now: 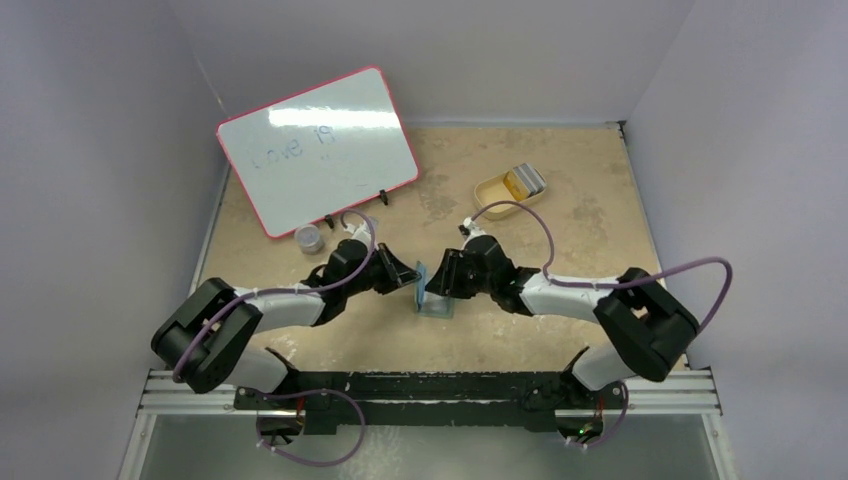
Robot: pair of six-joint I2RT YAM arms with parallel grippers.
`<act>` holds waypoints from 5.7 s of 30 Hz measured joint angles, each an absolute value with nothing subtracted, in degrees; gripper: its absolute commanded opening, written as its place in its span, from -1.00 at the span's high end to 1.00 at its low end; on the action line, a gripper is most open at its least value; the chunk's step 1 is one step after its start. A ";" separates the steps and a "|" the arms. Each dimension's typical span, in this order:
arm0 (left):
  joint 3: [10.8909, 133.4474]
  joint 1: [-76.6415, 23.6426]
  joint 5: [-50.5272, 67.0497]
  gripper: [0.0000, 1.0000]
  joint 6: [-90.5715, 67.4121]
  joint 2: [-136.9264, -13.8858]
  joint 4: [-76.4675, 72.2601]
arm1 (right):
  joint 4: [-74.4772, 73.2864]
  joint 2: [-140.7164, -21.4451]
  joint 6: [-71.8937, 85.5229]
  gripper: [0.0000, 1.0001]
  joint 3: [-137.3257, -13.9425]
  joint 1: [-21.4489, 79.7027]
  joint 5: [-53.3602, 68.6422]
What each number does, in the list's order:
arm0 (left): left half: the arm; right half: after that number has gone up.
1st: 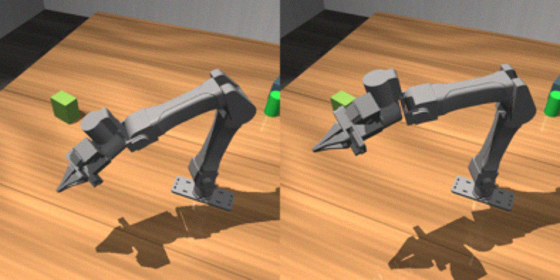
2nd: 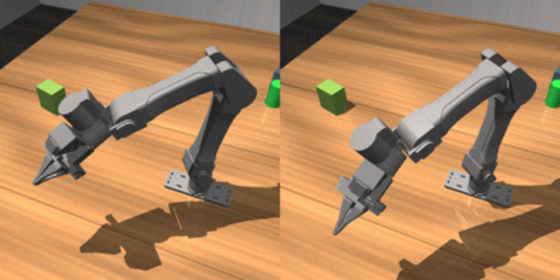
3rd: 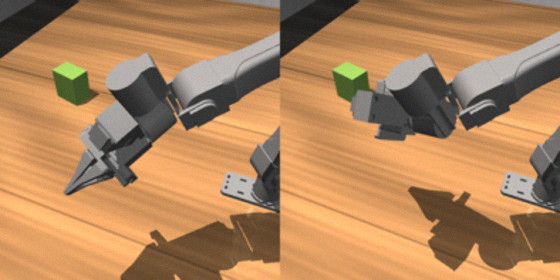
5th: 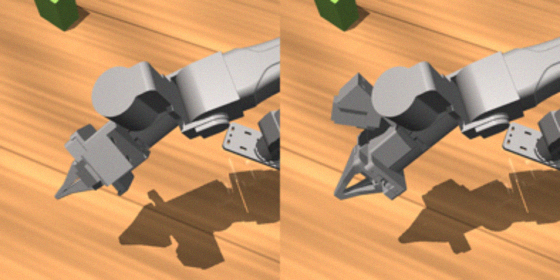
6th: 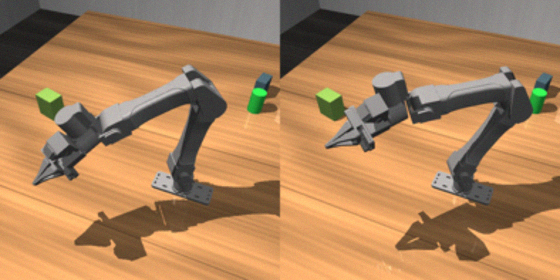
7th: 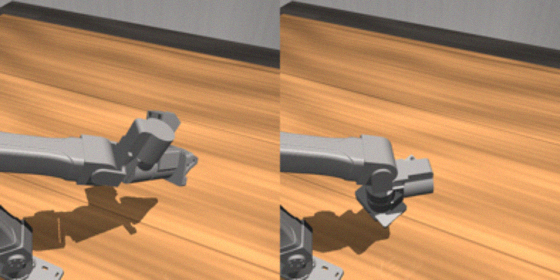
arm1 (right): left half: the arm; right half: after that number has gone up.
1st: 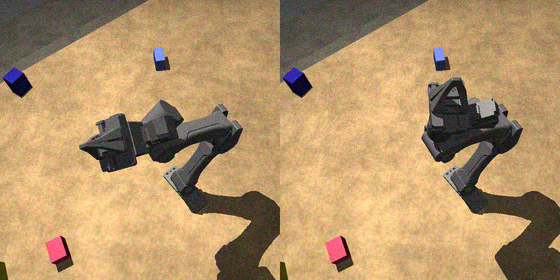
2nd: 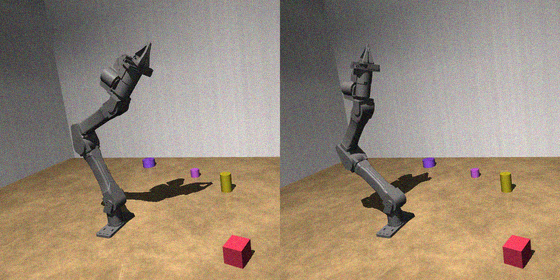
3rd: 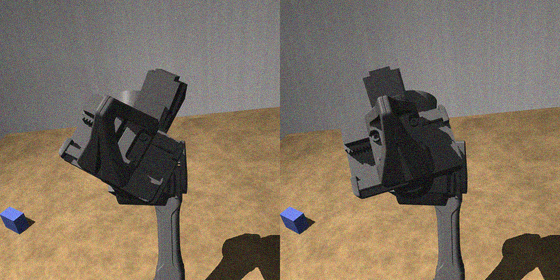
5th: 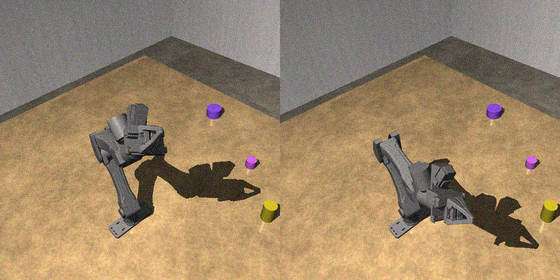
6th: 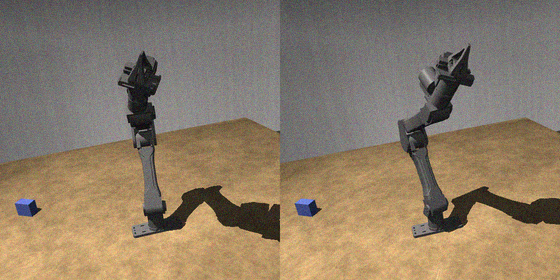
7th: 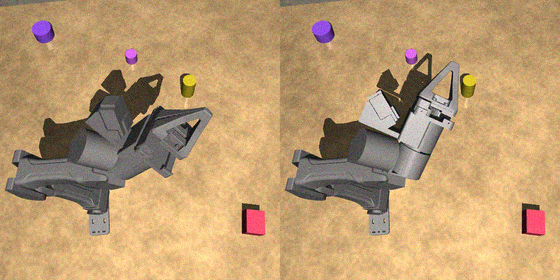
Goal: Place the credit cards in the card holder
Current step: Turn over the card slot in the card holder, then pick up the credit card from the storage box, then insert the credit card into the card holder.
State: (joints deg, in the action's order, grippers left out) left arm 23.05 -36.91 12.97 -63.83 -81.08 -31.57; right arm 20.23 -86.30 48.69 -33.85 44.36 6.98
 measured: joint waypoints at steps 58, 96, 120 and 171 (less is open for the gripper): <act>25.39 -37.65 9.23 1.00 -55.07 -75.96 -16.25 | -5.39 -79.22 17.10 -0.15 -57.84 29.56 -13.96; 19.42 -37.65 12.67 1.00 -56.64 -76.25 -24.95 | -8.49 -116.95 -9.72 0.03 -84.97 14.22 -27.79; 19.03 -37.65 11.57 1.00 -57.41 -76.42 -25.02 | -14.90 -116.92 -8.58 0.91 -89.71 14.20 -25.47; 15.68 -37.65 2.92 1.00 -64.97 -75.61 -26.83 | 24.77 -73.21 51.42 1.00 -22.22 38.35 12.32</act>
State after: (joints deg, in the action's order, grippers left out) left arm 15.68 -37.65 2.92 -64.97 -75.61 -26.83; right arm 24.77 -73.21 51.42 -22.22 38.35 12.32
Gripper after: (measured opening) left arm 0.012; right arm 0.005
